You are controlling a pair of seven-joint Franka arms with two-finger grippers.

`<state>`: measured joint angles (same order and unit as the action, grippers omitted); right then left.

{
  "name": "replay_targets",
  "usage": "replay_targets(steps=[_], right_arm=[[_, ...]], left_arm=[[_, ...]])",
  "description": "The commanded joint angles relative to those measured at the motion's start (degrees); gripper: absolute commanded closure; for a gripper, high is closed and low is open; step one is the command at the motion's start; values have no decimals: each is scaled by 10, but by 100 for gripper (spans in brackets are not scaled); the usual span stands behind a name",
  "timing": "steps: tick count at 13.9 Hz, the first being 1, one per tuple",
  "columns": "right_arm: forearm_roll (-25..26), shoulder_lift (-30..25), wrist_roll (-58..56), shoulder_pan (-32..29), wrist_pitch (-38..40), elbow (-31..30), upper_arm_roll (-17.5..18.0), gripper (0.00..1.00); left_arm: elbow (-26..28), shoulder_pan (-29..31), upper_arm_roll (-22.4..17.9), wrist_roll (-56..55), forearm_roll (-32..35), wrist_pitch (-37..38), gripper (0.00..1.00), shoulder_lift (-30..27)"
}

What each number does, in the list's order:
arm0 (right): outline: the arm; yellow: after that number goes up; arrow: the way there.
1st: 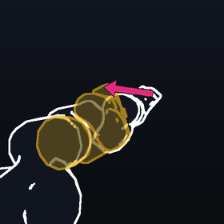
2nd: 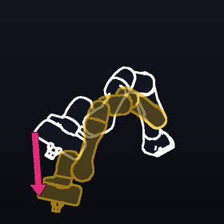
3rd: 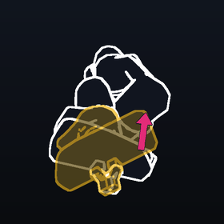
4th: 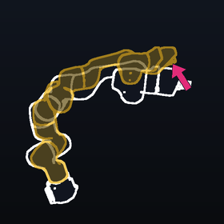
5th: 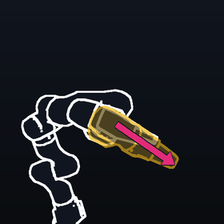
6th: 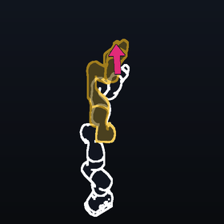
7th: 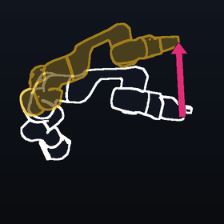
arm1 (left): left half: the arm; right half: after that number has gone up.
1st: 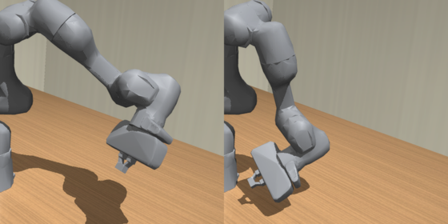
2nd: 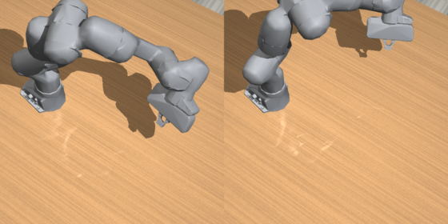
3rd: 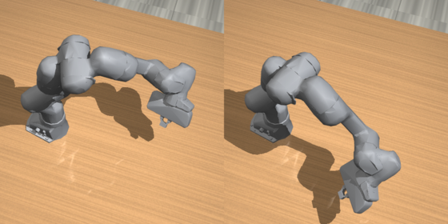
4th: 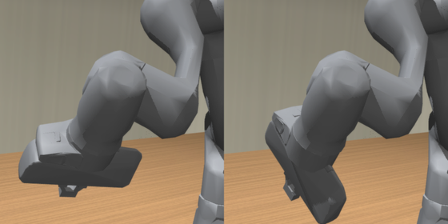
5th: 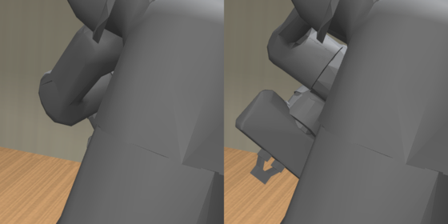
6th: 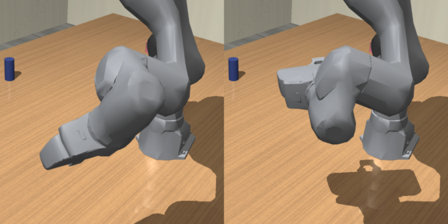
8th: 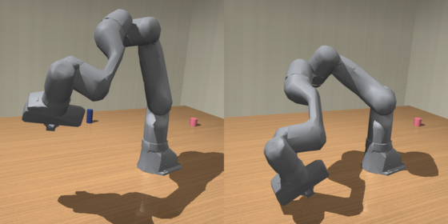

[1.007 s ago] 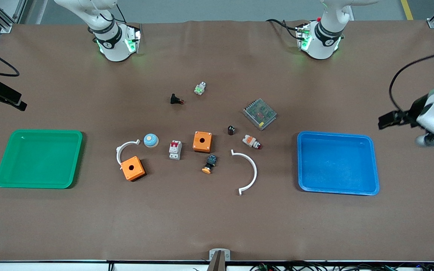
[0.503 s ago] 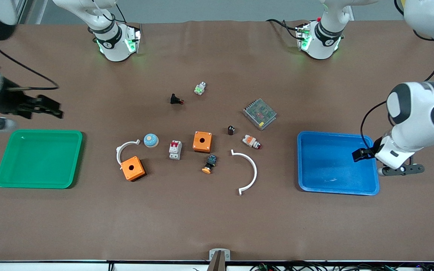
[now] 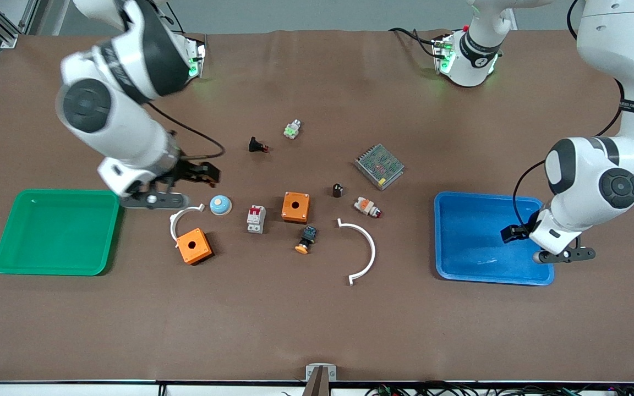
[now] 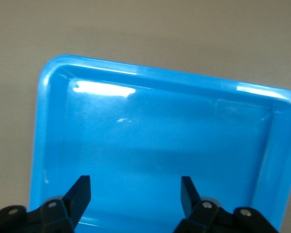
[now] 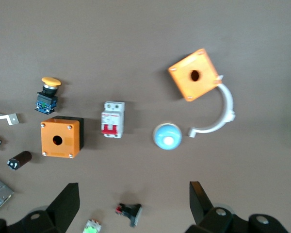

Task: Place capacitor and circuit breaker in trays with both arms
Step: 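Reach the right gripper to the breaker while the left gripper reaches the capacitor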

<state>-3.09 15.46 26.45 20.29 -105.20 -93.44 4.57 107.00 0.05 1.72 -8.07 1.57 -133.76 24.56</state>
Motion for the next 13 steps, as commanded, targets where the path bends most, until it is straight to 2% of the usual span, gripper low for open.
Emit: replay_targets(steps=[1,4,10,13], right_arm=[[-1,47,6,17,-61,-8,-5,0],[-1,104,7,33,-136,-9,-5,0],[-1,180,7,40,-188,-10,-5,0],[-2,193,7,53,-196,-10,-5,0]], left_arm=[[-2,-49,8,-85,-7,-5,19,-1],[-6,-133,8,-228,-7,-5,19,9],[-74,-297,7,-517,-6,-5,20,81],[-106,-355,7,-628,-4,-5,21,118]])
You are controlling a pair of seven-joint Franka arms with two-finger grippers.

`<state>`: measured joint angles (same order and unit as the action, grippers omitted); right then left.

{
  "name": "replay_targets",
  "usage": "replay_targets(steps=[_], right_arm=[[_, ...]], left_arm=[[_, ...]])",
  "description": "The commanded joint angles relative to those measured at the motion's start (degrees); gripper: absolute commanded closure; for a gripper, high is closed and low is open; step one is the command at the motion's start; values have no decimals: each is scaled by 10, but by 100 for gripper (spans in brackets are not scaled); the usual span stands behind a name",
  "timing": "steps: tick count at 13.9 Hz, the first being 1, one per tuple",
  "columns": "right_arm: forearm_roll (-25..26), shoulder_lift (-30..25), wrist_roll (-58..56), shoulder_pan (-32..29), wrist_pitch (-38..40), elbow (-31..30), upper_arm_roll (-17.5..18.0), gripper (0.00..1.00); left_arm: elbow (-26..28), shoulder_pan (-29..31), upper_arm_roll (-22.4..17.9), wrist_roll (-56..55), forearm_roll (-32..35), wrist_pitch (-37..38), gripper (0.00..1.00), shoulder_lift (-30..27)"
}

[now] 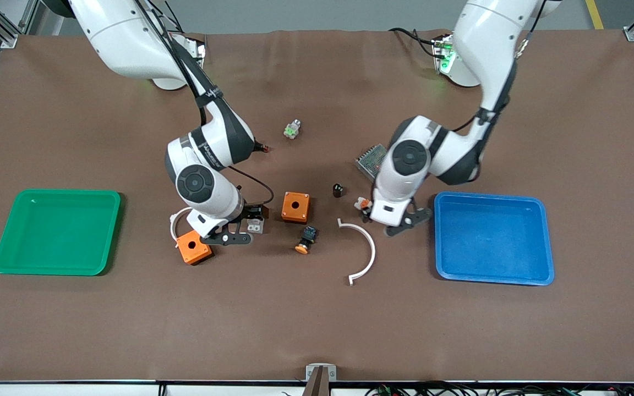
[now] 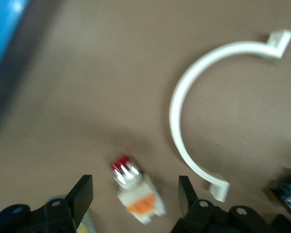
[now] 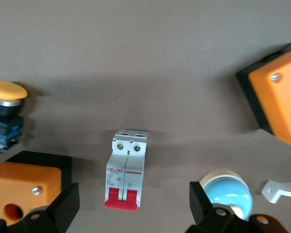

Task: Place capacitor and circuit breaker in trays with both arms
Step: 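Reach the right gripper to the breaker while the left gripper reaches the capacitor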

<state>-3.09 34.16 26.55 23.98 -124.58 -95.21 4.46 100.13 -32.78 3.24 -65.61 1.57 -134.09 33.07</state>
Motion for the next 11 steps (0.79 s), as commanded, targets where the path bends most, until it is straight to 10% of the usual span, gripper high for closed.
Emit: replay_targets(steps=[1,8,11], right_arm=[[-1,10,6,18,-2,7,-4,0],[-1,29,6,17,-41,-2,-4,3],[-1,31,6,16,-40,-2,-4,33]], left_arm=[[-40,-39,-8,-78,-5,-2,22,38],[-41,-92,-7,-216,-9,-14,24,61],[-38,-98,-3,-246,-9,-14,28,61]])
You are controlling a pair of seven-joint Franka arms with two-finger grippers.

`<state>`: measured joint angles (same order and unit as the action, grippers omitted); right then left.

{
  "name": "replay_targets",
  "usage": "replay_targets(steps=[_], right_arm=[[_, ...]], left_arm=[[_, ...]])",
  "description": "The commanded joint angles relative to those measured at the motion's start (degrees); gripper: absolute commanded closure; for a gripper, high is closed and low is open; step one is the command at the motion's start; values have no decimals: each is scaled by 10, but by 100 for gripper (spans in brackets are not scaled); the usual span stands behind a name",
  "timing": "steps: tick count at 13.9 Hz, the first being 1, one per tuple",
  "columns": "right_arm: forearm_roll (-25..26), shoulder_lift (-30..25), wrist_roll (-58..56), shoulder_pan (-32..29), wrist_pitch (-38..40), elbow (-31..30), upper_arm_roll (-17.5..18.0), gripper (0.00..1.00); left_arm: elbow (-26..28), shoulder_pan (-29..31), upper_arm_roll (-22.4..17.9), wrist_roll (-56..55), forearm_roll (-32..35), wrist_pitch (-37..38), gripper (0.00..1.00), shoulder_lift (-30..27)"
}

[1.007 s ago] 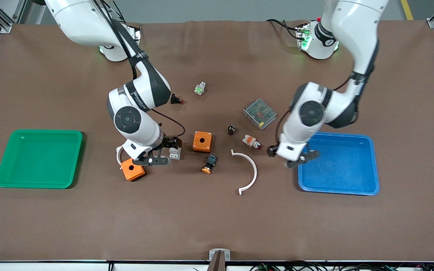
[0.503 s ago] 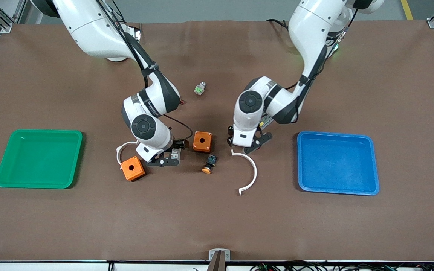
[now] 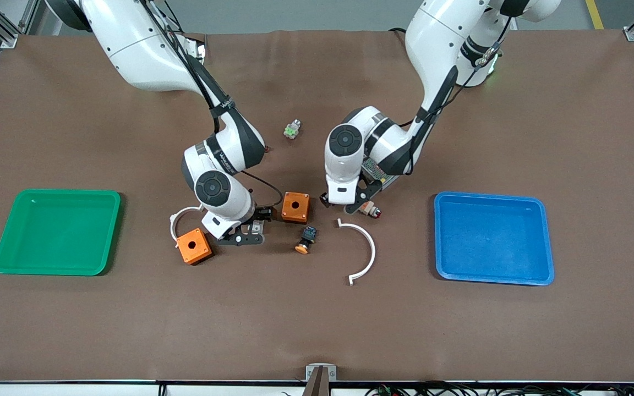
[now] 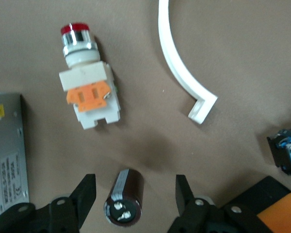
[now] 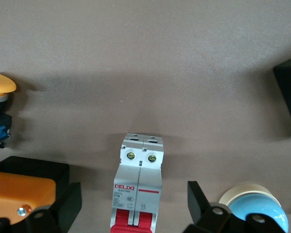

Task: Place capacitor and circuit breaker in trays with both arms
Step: 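Grasp the breaker with the right gripper while the left gripper grasps the capacitor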

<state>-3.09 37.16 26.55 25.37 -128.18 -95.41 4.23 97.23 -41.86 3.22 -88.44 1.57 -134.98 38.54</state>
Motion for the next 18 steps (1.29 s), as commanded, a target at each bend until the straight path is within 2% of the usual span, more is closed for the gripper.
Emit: replay_targets(steps=[1,3,5,7,9,11,14,18], right_arm=[[-1,1,6,3,-4,0,-2,46],[-1,1,6,3,-4,0,-2,66],[-1,1,5,3,-3,0,-2,80],[-1,0,5,3,-2,0,-3,89],[-1,-3,5,2,5,0,-2,90],[0,-22,5,-1,49,7,-3,90],[0,-81,5,-22,151,21,-5,90],[0,-164,-17,-98,314,67,-5,94]], left_arm=[[-7,-6,2,-22,-9,-5,29,7],[-5,-6,4,-23,-12,-5,35,8],[-5,-8,5,-23,-31,-5,47,12],[-5,-9,4,-22,-33,-4,70,11],[-10,-3,3,-19,-32,-3,98,7],[-16,5,-1,-14,-28,-2,99,0],[-18,32,-4,-5,-21,44,100,-54],[-13,144,-3,155,-7,141,100,-118]])
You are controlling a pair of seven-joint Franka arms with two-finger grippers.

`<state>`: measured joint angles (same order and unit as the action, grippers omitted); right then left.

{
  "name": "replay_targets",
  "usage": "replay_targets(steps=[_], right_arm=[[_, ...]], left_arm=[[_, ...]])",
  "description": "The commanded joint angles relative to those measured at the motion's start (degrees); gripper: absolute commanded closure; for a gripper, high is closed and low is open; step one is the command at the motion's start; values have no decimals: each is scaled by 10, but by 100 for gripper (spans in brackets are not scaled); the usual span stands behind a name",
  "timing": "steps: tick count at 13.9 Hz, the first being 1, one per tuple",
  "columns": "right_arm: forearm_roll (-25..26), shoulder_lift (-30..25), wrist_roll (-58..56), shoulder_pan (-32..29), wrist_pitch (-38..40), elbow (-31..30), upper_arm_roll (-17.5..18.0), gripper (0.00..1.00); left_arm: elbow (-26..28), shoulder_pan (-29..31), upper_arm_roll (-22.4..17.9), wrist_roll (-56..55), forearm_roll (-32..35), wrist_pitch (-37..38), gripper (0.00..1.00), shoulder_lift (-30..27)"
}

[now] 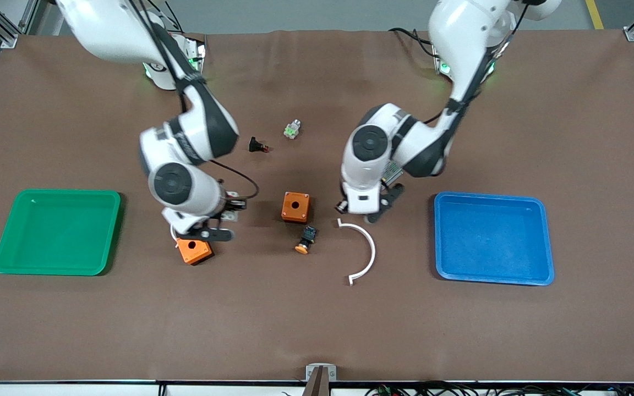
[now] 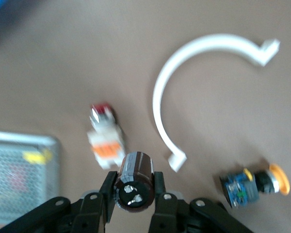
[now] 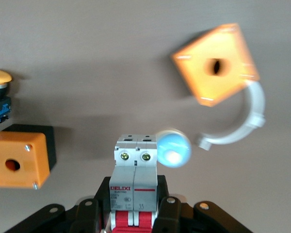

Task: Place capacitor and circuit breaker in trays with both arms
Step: 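Carry the breaker to the green tray while the left gripper carries the capacitor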

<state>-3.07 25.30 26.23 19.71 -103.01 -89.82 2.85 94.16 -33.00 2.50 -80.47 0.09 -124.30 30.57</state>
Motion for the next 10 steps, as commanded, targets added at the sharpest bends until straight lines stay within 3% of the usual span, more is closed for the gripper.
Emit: replay_targets(steps=[1,5,10], right_arm=[[0,-55,-37,-62,115,38,7,95],[10,-59,-160,-184,246,125,6,95],[69,-46,-306,-338,225,126,7,93]], left_arm=[[18,90,4,122,9,47,100,-50],[18,210,5,298,8,93,100,-70],[25,360,6,507,9,85,100,-43]])
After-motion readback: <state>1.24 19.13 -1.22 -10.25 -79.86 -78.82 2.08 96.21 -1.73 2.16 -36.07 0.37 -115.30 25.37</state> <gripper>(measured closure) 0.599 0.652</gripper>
